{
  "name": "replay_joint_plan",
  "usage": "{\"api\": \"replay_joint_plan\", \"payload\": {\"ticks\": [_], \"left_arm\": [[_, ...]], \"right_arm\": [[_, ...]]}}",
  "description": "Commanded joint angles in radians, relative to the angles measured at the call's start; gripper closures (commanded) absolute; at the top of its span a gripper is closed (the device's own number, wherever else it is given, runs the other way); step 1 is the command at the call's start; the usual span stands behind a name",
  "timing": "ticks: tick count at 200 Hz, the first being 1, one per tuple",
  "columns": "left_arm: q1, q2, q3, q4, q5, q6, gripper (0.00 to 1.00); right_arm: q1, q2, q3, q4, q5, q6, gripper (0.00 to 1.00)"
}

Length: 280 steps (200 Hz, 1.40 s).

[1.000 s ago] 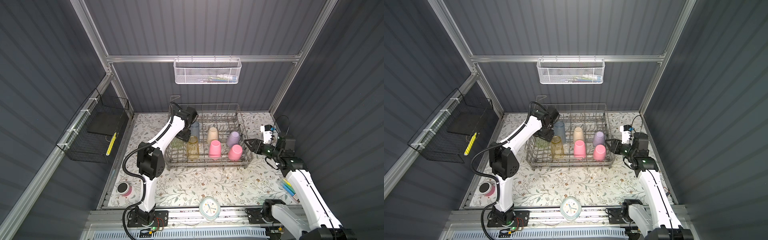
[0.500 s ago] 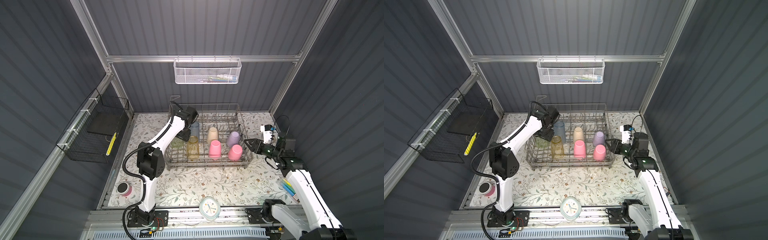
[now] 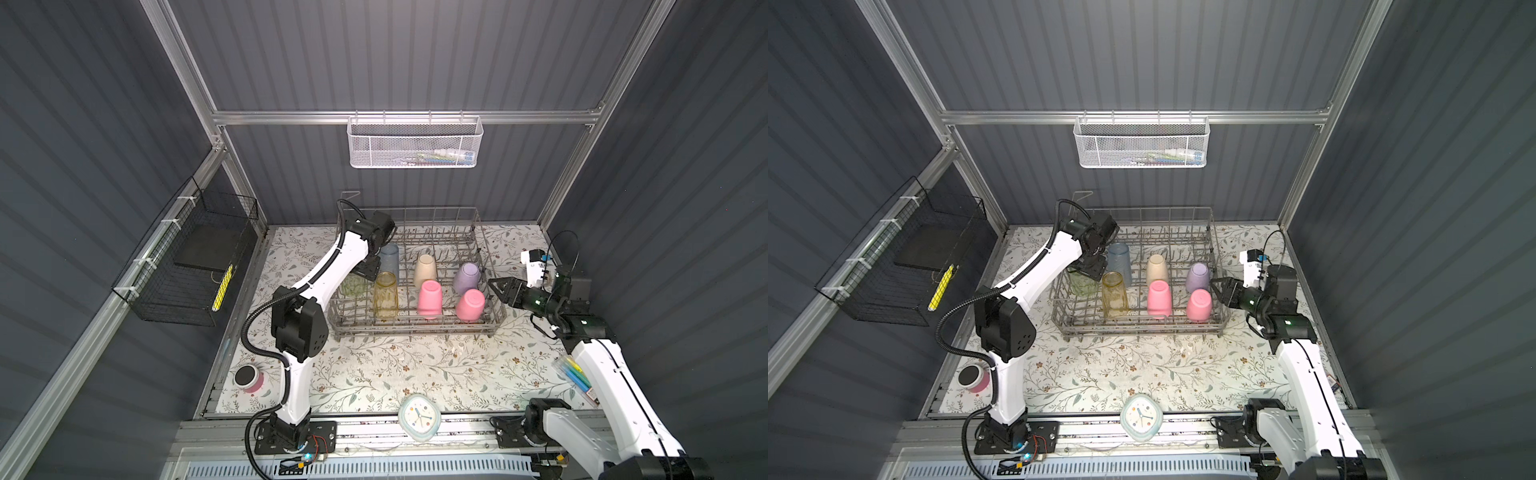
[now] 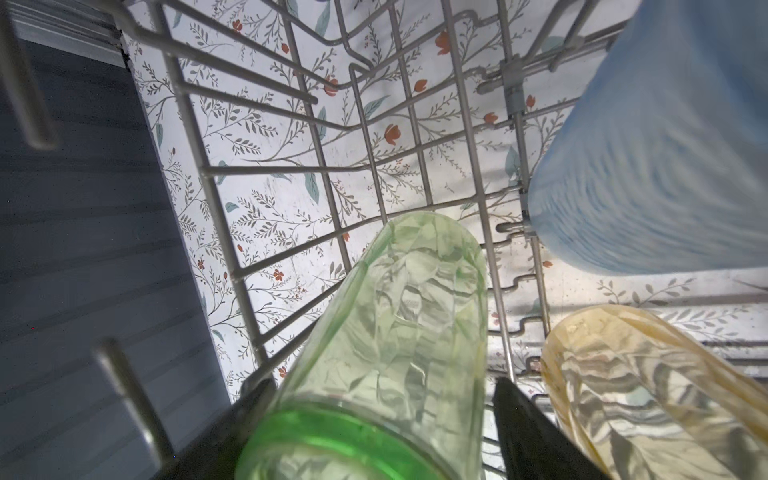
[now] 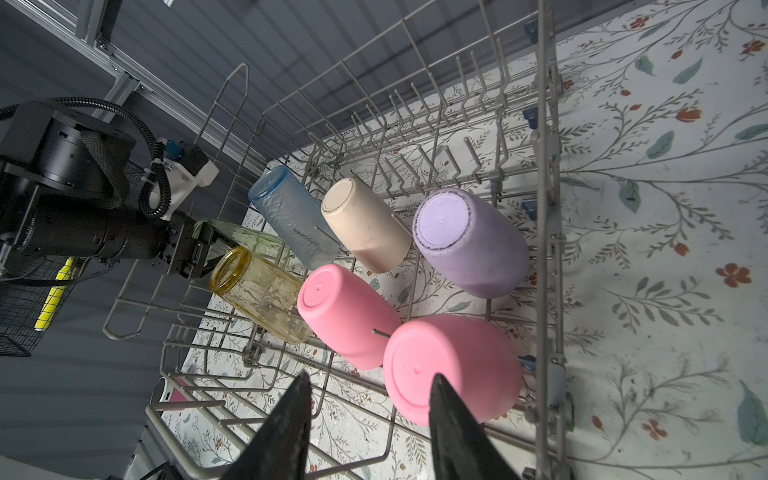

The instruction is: Load the cups into the dish rack

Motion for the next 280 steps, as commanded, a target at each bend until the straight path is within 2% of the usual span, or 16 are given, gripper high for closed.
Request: {"api": "replay_joint_plan", "payload": {"ticks": [1, 112, 185, 217, 242, 280], "left_arm": [[-0.003, -0.046, 0.010, -0.009, -0.026, -0.017, 0.18], [-0.004, -0.059, 0.055, -0.012, -0.036, -0.013, 0.17], [-0.017, -0.104, 0.095, 0.017, 0.075, 0.012, 0.17], [-0.025, -0.171, 0.086, 0.070, 0.128, 0.024, 0.17], [-0.026, -0.300, -0.011, 0.215, 0.131, 0.037, 0.17], [-0.025, -0.604, -0.338, 0.597, 0.011, 0.067, 0.12]], "right_arm": [[-0.006, 0.005, -0.011, 0.014, -0.018, 0.005, 0.53], [-0.006, 0.007, -0.011, 0.017, -0.019, 0.004, 0.52], [-0.006, 0.011, -0.006, 0.018, -0.019, 0.006, 0.52], [-0.006, 0.011, -0.002, 0.017, -0.017, 0.007, 0.52], [-0.006, 0.009, 0.004, 0.019, -0.015, 0.009, 0.52], [-0.006, -0.012, 0.020, 0.011, 0.017, 0.006, 0.52]]}}
